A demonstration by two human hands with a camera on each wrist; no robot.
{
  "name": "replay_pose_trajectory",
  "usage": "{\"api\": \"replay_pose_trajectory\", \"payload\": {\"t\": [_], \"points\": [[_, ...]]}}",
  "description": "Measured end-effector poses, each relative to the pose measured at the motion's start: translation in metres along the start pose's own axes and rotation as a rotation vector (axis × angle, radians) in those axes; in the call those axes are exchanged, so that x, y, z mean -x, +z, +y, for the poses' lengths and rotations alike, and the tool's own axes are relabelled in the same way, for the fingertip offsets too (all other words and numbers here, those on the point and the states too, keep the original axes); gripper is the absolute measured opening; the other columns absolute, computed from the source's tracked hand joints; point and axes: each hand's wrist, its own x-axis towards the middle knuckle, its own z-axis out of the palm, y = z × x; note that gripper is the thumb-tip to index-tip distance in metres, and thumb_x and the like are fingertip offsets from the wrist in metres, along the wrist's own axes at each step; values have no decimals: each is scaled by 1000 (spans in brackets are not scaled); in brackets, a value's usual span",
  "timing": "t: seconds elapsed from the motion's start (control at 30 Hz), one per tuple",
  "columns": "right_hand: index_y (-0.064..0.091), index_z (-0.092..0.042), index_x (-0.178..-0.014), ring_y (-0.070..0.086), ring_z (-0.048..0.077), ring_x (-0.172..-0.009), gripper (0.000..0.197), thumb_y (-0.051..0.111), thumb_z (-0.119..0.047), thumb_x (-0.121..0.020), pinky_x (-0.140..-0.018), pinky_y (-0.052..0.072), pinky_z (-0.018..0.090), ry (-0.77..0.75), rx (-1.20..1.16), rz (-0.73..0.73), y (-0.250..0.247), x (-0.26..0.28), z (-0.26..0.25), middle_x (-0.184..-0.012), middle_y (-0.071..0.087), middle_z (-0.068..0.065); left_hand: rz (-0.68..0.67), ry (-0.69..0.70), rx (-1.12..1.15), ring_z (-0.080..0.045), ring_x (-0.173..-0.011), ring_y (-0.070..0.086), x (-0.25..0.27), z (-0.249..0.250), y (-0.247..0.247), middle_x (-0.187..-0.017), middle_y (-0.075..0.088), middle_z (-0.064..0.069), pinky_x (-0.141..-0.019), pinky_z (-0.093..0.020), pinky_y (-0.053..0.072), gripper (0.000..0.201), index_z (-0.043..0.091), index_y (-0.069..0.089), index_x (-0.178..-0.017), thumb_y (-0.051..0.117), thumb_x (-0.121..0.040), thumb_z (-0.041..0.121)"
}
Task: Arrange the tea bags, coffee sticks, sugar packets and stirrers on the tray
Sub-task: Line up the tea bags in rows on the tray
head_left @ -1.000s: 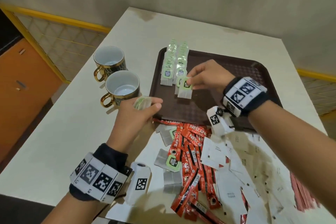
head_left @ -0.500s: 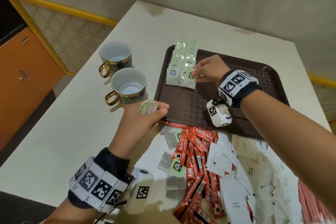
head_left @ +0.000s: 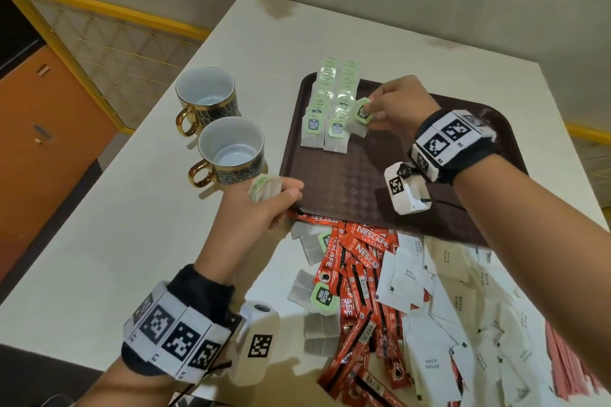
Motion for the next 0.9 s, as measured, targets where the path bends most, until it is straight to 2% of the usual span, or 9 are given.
{"api": "replay_pose_trajectory", "payload": {"t": [0.1,0.17,0.23,0.3,0.4,0.5,0.63,0.8,0.9], "points": [[64,-4,-74,56,14,-57,12,73,2,-79,-46,46,19,-149,143,-35,-2,11,-14,-81,64,12,-25,-31,47,-3,-63,55,0,2,-1,-93,74,-8,-60,-20,45,14,17,73,-103,63,-92,16],[68,-4,-80,50,7,-48,10,77,-5,-77,-44,42,17,-214,281,-180,3,21,-24,-69,61,1,-44,-43,59,-4,-63,54,1,4,0,-94,74,-8,-60,-19,46,15,15,71,-105,61,-94,15],[69,-7,-81,48,1,-45,10,79,-7,-77,-45,40,16,-243,369,-307,16,27,-28,-63,58,-3,-58,-45,62,-6,-64,54,2,6,1,-93,74,-7,-58,-18,47,16,13,70,-106,60,-94,14],[70,-9,-82,51,2,-52,11,79,-6,-76,-44,39,14,-282,456,-341,31,25,-27,-63,57,-4,-69,-49,62,-6,-64,54,3,7,2,-92,74,-5,-57,-17,47,16,13,70,-106,60,-95,14],[69,-7,-88,59,12,-66,13,77,-5,-78,-43,43,13,-305,583,-349,49,13,-23,-73,60,-2,-68,-49,67,-6,-63,53,5,8,0,-90,73,-3,-56,-17,46,15,13,71,-105,60,-95,15],[69,-4,-89,61,19,-75,15,78,-4,-77,-52,48,19,-366,720,-303,58,3,-24,-76,58,-1,-54,-46,75,-7,-63,53,8,7,-3,-89,73,-4,-57,-18,46,15,12,71,-104,59,-95,14],[69,-3,-93,56,18,-83,16,77,-5,-78,-69,44,25,-475,851,-241,61,-7,-26,-87,58,3,-48,-49,75,-7,-63,52,12,5,-7,-86,72,-3,-58,-19,45,14,12,71,-101,58,-95,13],[65,-9,-91,57,22,-86,16,75,-7,-78,-68,42,27,-495,879,-195,64,-9,-23,-93,57,5,-58,-66,62,-6,-63,53,12,2,-7,-85,72,-1,-59,-19,47,12,16,71,-99,59,-95,17],[61,-9,-96,56,24,-86,18,67,-5,-79,-63,39,26,-574,886,-178,70,-2,-21,-96,53,6,-59,-72,59,-5,-61,53,13,2,-8,-84,72,1,-59,-19,48,12,17,70,-98,59,-95,18]]}}
